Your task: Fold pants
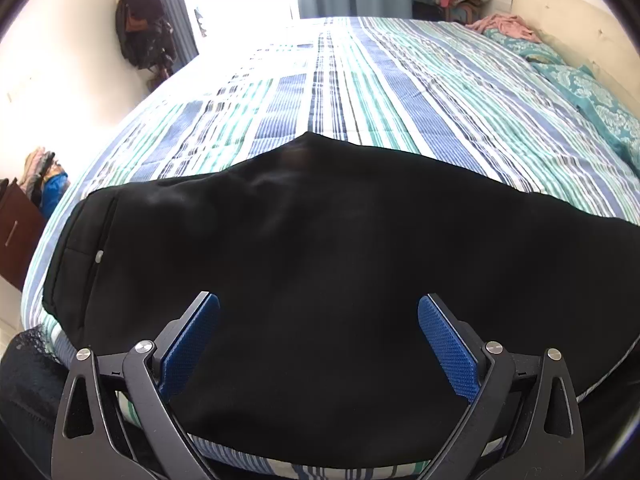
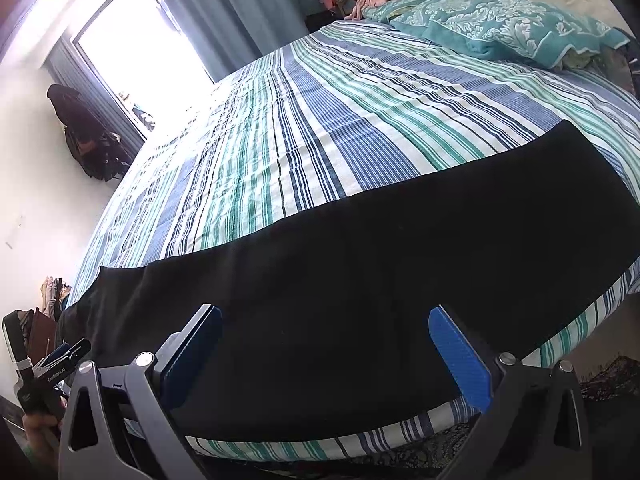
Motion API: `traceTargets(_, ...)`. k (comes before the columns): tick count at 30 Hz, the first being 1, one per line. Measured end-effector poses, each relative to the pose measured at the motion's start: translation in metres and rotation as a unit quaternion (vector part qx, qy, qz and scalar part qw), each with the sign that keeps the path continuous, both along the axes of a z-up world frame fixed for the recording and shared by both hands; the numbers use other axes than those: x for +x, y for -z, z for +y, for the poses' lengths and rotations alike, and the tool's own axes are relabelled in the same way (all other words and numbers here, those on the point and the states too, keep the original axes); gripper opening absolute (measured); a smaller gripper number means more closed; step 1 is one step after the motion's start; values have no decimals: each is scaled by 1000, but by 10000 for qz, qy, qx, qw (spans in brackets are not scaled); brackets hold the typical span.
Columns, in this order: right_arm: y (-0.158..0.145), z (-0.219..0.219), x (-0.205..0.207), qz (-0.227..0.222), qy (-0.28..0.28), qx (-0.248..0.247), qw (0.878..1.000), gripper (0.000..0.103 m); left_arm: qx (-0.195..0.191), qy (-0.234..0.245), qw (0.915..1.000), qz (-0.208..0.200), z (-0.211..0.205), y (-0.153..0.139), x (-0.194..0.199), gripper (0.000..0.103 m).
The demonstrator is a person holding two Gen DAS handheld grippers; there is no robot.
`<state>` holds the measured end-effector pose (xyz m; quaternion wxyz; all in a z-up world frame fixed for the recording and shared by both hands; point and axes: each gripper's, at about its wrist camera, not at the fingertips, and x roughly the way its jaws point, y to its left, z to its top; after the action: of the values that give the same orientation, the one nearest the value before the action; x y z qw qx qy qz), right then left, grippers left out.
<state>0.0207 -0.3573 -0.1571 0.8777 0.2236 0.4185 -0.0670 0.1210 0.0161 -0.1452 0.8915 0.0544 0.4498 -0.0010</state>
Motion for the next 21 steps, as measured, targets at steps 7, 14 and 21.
traceTargets(7, 0, 1, 0, -8, -1, 9, 10000, 102, -18, -57, 10000, -1, 2, -1, 0, 100)
traceTargets(14, -2, 2, 0, -73, -16, 19, 10000, 102, -32, -88, 9999, -41, 3, -4, 1, 100)
traceTargets(21, -59, -79, -18, -1147, 233, 913, 9889, 101, -8, -131, 9998, -126, 12, -13, -3, 100)
